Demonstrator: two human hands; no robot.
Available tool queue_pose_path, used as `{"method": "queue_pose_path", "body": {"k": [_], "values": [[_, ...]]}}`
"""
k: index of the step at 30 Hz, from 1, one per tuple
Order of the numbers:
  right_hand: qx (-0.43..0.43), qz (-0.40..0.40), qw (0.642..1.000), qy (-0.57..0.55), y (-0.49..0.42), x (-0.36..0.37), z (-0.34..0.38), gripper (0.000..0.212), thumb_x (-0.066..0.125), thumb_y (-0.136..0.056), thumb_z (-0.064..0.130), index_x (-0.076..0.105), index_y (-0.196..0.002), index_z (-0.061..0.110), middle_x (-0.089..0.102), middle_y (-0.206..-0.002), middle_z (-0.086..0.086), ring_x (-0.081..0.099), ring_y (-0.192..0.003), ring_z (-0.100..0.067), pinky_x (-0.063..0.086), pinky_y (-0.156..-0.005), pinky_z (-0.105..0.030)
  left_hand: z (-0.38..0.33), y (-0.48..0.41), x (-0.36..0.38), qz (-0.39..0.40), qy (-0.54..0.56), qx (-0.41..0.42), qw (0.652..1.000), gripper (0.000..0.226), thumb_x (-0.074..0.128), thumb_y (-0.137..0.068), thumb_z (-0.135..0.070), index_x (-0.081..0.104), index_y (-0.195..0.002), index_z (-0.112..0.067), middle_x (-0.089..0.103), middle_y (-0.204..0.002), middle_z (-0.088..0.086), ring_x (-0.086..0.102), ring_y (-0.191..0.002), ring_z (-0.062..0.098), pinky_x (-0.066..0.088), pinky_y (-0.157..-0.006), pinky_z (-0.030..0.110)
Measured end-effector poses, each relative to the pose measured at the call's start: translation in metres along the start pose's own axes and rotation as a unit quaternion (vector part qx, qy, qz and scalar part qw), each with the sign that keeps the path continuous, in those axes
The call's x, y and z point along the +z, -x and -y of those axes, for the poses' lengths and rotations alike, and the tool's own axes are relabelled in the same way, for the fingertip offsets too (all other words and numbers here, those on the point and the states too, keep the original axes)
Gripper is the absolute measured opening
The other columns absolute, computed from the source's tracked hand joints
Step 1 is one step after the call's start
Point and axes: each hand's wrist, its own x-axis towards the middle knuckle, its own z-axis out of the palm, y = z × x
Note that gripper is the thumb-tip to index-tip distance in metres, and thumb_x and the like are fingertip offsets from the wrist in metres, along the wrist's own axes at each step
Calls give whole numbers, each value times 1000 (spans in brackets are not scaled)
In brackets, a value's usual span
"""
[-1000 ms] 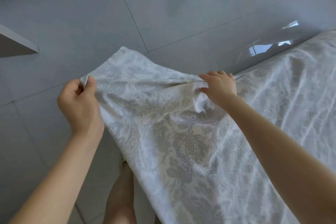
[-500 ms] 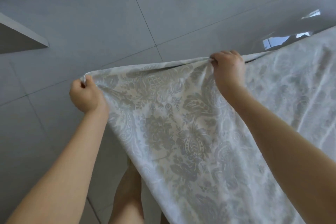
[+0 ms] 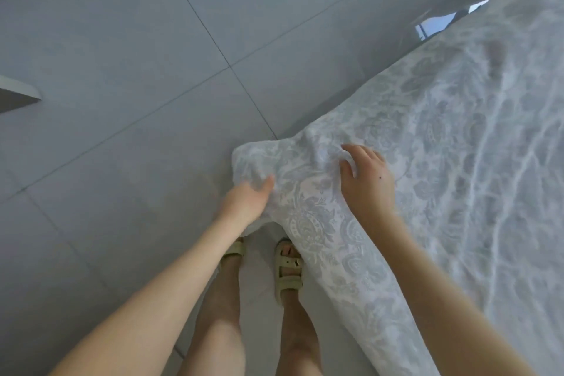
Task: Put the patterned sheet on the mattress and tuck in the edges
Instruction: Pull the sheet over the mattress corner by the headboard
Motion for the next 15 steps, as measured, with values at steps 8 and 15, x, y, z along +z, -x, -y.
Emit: {"method": "queue_pose_path", "body": {"k": [8, 15], "values": [[195, -7, 980, -30, 101, 1, -72, 34, 55, -92, 8, 59, -125, 9, 58, -130, -6, 52, -121, -27, 41, -97, -34, -4, 2, 44, -44, 142, -25, 988, 41, 53, -95, -32, 44, -64, -6, 49, -61, 8, 48, -51, 20, 41, -54, 28], [270, -31, 956, -113, 172, -8, -103, 36, 51, -94, 10, 55, -129, 12, 54, -135, -1, 48, -126, -19, 41, -98, -29, -13, 25, 47, -252, -135, 21, 958, 35, 47, -95, -28, 48, -108, 4, 58, -114, 29, 55, -105, 46, 43, -87, 47]]}}
